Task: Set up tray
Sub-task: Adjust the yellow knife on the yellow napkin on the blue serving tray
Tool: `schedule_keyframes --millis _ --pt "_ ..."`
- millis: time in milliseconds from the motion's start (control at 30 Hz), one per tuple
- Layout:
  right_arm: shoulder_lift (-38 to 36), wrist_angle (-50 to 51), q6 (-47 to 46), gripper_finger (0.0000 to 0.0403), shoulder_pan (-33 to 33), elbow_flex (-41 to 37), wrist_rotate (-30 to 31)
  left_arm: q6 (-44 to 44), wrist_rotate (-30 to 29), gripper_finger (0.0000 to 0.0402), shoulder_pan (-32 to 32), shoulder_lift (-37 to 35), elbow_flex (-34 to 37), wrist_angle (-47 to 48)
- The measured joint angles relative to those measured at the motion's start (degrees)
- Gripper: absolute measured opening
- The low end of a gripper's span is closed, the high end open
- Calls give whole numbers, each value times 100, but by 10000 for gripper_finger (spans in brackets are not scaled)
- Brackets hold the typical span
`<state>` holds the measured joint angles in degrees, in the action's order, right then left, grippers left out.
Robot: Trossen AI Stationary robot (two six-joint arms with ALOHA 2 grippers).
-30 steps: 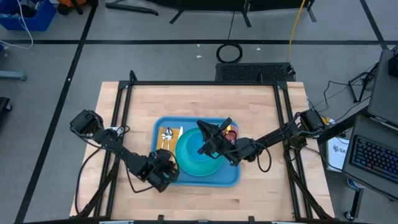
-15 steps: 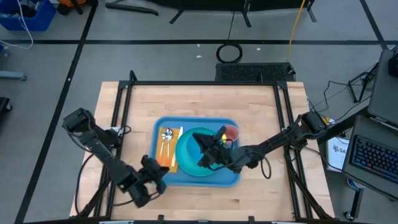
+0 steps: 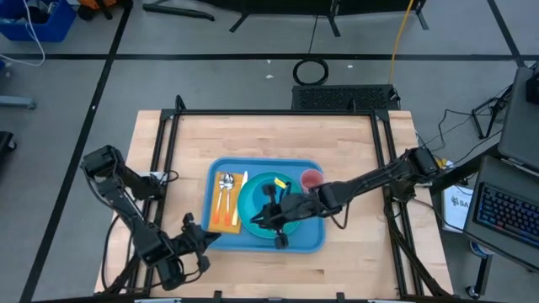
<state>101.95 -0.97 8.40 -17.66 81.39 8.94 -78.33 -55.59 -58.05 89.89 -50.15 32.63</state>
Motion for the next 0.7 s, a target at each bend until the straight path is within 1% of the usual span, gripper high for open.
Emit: schedule_keyframes --millis 67,133,167,267,333,400,467,533,567,633,700 --pt "21 681 -348 7 129 125 -564 -22 -191 4 -51 0 0 176" --pt "144 709 -664 3 240 175 -663 -151 -373 9 -62 0 0 368" --pt "186 612 -684 2 281 162 -543 -213 -427 12 -64 0 0 472" --pt "195 141 -806 2 278 -28 153 -248 -487 18 9 0 0 663" --pt "194 -335 -750 1 262 -122 274 -257 -427 17 110 0 0 741" --pt "192 -598 -587 1 233 -163 387 -212 -369 12 219 0 0 782" --pt "192 -754 -499 1 193 -167 573 14 -272 5 323 -2 0 786" --pt "169 -811 -332 1 156 -167 601 135 -209 5 384 -2 0 784" --pt "146 -753 -310 1 125 -167 741 137 -221 7 388 -2 0 786" --pt "46 -618 -425 0 31 -206 1365 107 -334 14 365 -2 0 785" --pt "-223 -451 -241 0 -78 -401 1910 105 -447 14 316 -2 0 795"
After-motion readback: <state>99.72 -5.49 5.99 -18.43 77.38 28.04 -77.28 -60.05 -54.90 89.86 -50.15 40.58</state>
